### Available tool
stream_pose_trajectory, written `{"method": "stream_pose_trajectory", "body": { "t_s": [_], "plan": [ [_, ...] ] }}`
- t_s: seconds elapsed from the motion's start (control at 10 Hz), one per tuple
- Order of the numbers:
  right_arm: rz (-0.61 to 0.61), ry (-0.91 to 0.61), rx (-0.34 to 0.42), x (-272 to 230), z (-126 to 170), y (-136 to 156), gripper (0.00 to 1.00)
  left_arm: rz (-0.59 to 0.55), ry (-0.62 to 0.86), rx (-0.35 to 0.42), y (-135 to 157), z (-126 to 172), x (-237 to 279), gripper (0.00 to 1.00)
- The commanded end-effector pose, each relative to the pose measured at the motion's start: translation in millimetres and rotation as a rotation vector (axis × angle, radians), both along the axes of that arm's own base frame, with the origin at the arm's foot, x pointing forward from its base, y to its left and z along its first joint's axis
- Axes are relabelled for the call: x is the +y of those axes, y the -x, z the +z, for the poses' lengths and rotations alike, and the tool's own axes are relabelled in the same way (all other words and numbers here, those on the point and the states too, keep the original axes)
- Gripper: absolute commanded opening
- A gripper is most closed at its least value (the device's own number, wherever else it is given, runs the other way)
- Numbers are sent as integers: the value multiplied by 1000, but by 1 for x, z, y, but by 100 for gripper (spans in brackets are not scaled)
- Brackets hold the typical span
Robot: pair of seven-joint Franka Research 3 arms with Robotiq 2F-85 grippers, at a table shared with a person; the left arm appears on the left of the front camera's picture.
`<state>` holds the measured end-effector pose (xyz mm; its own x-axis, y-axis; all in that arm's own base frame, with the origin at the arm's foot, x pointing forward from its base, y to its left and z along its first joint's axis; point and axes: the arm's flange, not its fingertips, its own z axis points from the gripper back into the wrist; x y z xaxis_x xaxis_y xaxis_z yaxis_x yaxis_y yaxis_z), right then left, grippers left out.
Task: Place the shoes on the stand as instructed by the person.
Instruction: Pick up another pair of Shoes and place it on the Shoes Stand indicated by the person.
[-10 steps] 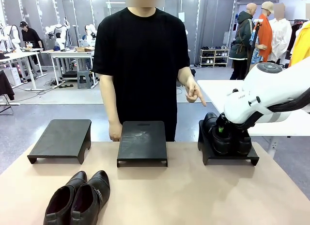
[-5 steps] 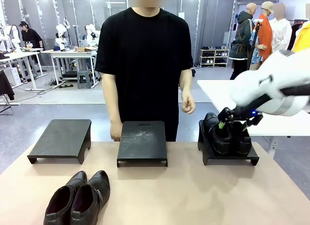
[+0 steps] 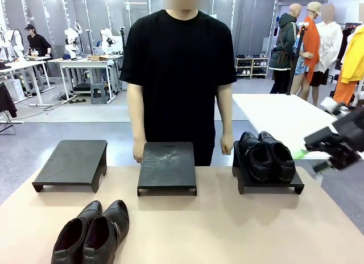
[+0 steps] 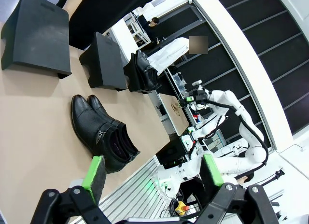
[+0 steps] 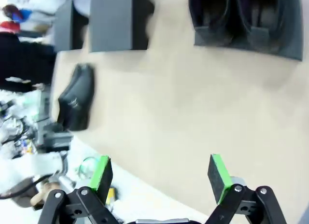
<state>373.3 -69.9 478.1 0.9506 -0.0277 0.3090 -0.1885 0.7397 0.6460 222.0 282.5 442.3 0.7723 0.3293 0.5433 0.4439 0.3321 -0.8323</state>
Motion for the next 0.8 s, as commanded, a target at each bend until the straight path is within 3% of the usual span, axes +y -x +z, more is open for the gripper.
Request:
{"method": "stream_pose_trajectory", "body": {
  "t_s": [0.0, 0.3, 0.4, 0.7],
  "plan": [
    [27, -154, 5, -42, -21, 33, 100, -7, 8, -26, 1, 0, 2, 100],
    [-33, -337, 6, -99, -72, 107, 100, -7, 8, -26, 1, 0, 2, 100],
    [-79, -370, 38, -111, -89, 121, 100, -7, 8, -26, 1, 0, 2, 100],
    [-76, -446, 2, -121, -111, 148, 100, -7, 8, -26, 1, 0, 2, 100]
  ]
}}
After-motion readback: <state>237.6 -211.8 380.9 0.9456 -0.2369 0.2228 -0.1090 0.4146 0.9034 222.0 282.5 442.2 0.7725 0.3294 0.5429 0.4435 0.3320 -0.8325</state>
